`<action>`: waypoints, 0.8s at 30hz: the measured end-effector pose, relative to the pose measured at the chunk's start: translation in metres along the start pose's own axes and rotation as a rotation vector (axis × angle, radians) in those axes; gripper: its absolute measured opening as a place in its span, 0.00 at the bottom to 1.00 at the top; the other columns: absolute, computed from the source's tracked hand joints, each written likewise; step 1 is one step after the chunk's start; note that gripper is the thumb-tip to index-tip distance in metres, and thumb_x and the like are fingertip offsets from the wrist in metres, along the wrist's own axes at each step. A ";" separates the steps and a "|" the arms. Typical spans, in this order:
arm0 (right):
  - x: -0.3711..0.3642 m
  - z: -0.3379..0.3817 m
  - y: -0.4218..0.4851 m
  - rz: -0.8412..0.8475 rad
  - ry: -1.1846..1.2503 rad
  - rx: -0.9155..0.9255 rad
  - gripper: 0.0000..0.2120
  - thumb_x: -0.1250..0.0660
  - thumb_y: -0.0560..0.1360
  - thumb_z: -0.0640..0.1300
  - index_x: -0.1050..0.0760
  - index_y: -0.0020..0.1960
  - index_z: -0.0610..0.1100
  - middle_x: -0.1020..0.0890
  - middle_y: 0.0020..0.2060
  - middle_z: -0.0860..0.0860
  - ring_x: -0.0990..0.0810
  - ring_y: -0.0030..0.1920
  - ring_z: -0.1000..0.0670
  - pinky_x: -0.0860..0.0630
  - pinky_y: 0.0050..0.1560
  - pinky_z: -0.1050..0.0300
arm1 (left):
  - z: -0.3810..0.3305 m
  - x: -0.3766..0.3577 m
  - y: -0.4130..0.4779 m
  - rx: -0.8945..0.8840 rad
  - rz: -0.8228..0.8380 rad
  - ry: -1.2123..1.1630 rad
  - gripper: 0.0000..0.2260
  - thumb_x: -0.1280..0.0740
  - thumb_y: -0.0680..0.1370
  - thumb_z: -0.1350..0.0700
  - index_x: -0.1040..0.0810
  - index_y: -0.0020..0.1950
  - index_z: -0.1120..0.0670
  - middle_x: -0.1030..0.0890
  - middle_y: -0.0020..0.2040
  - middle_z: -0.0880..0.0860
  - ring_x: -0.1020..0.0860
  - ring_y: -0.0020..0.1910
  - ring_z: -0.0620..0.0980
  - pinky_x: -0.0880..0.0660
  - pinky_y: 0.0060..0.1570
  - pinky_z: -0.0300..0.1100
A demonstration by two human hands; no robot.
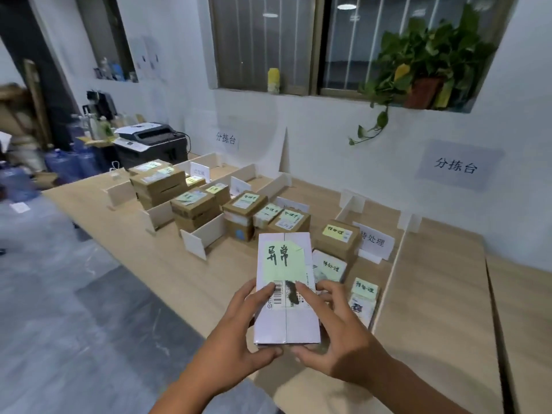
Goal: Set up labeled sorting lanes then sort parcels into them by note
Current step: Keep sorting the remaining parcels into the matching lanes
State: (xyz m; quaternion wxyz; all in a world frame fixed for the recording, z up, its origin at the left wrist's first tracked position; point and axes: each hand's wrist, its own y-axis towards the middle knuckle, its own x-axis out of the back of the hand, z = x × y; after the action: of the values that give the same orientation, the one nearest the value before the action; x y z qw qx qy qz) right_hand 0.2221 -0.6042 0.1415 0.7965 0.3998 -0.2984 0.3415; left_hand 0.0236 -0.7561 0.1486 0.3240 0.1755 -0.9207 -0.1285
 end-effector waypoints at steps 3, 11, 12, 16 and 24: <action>-0.057 0.034 0.056 0.053 0.059 0.036 0.44 0.29 0.69 0.69 0.46 0.79 0.65 0.44 0.73 0.61 0.36 0.71 0.60 0.27 0.66 0.61 | 0.046 0.064 -0.013 0.033 -0.048 0.010 0.43 0.21 0.71 0.45 0.42 0.79 0.35 0.46 0.81 0.36 0.37 0.76 0.38 0.29 0.65 0.32; -0.186 0.108 0.206 0.095 0.138 0.126 0.44 0.24 0.69 0.62 0.37 0.80 0.51 0.36 0.68 0.50 0.28 0.65 0.52 0.26 0.65 0.58 | 0.157 0.224 -0.013 0.052 -0.119 0.075 0.42 0.20 0.71 0.48 0.40 0.78 0.34 0.45 0.81 0.34 0.40 0.77 0.35 0.30 0.68 0.34; -0.199 0.113 0.222 0.083 0.127 0.144 0.44 0.24 0.69 0.61 0.37 0.80 0.49 0.35 0.67 0.48 0.26 0.64 0.51 0.25 0.64 0.57 | 0.168 0.240 -0.010 0.062 -0.120 0.084 0.42 0.20 0.71 0.48 0.40 0.78 0.34 0.46 0.80 0.34 0.40 0.77 0.35 0.30 0.68 0.34; -0.240 0.120 0.286 0.126 0.117 0.163 0.45 0.29 0.69 0.70 0.48 0.79 0.67 0.41 0.71 0.56 0.32 0.66 0.58 0.26 0.64 0.61 | 0.215 0.290 0.011 0.087 -0.137 0.106 0.42 0.21 0.71 0.45 0.43 0.77 0.31 0.47 0.80 0.31 0.42 0.76 0.32 0.32 0.67 0.29; -0.325 0.068 0.422 0.157 0.114 0.168 0.45 0.29 0.70 0.71 0.43 0.80 0.59 0.41 0.70 0.55 0.34 0.68 0.59 0.24 0.62 0.63 | 0.336 0.345 0.099 0.124 -0.132 0.037 0.42 0.20 0.72 0.49 0.40 0.80 0.40 0.43 0.81 0.38 0.38 0.78 0.39 0.29 0.67 0.33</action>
State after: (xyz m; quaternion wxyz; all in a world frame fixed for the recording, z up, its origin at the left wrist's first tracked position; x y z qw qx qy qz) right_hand -0.3130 -0.5719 0.1147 0.7467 0.4206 -0.2532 0.4488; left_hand -0.4671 -0.7654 0.1195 0.3202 0.2578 -0.9072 -0.0892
